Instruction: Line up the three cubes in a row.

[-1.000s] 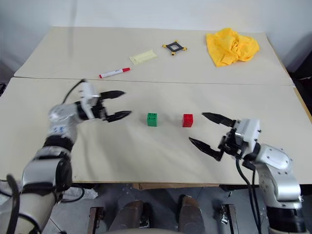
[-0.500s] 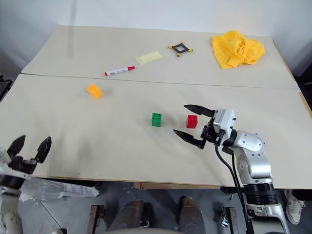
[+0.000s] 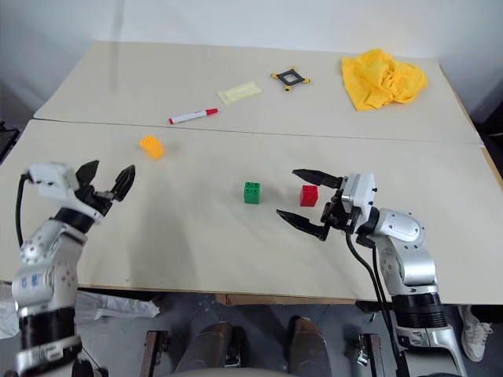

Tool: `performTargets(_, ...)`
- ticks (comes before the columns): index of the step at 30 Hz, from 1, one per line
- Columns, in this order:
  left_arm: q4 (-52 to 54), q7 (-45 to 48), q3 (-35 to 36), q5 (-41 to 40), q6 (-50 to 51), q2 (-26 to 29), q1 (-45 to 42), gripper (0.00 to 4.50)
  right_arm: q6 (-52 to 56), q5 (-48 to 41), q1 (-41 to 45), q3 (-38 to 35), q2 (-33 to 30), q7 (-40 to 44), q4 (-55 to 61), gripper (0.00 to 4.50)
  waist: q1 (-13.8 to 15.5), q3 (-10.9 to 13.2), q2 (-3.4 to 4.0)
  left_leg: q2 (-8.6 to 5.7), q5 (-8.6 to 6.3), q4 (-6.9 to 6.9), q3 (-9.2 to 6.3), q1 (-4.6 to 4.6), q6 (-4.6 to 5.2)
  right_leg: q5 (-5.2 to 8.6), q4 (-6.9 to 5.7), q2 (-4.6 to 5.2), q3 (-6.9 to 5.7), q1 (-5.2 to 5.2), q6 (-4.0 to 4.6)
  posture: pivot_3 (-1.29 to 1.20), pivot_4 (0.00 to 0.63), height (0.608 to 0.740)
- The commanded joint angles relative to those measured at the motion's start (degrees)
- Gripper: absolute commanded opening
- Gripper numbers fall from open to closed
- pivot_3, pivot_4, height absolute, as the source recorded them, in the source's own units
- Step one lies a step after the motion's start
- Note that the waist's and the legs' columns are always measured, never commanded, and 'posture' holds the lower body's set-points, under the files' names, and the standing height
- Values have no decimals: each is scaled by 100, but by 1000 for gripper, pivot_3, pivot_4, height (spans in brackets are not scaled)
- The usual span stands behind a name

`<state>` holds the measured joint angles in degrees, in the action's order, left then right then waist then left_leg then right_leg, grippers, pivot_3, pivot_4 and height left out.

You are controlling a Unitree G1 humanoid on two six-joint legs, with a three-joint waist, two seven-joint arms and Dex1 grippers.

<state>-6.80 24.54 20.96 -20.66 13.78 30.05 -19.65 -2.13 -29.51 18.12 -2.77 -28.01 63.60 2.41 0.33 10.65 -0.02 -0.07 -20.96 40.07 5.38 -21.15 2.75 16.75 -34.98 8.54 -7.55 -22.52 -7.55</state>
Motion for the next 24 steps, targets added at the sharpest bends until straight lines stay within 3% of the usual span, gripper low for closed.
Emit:
performTargets(1, -1970, 932, -253, 277, -503, 588, -1134, 4414, 32, -84, 0, -130, -50, -71, 256, 4500, -24, 0, -1, 0, 1, 0, -1, 1, -2, 0, -3, 0, -3, 0, 0, 0, 150, 740)
performTargets(5, -4368, 1557, -642, 748, -1286, 956, -2560, 4414, 51, -53, -9, -122, -34, -166, 300, 4500, -44, -1, -2, -16, 4, -1, 3, -3, -7, 1, 3, -8, -11, -1, 0, 0, 150, 740)
performTargets(10, -6026, 1766, -957, 1219, -1720, 934, -3722, 4414, 66, -40, -146, -111, 17, -351, 490, 4500, -49, 0, -3, -19, 4, -8, 2, -7, -6, 0, 2, -3, -24, -6, 0, 0, 150, 740)
performTargets(22, -6927, 1267, -1145, 1828, -1752, 732, -4328, 4414, 194, -110, -636, -313, -140, -727, 1058, 4500, -44, 1, -6, -13, 4, -4, 0, -10, -6, 0, -1, 0, -26, -7, 0, 0, 150, 740)
performTargets(24, -6951, 1217, -1120, 1858, -1763, 686, -4320, 3869, 246, -134, -675, -358, -173, -754, 1138, 4500, -43, 1, -6, -14, 4, -3, 1, -10, -5, 0, -1, 4, -23, -7, -1, 0, 150, 740)
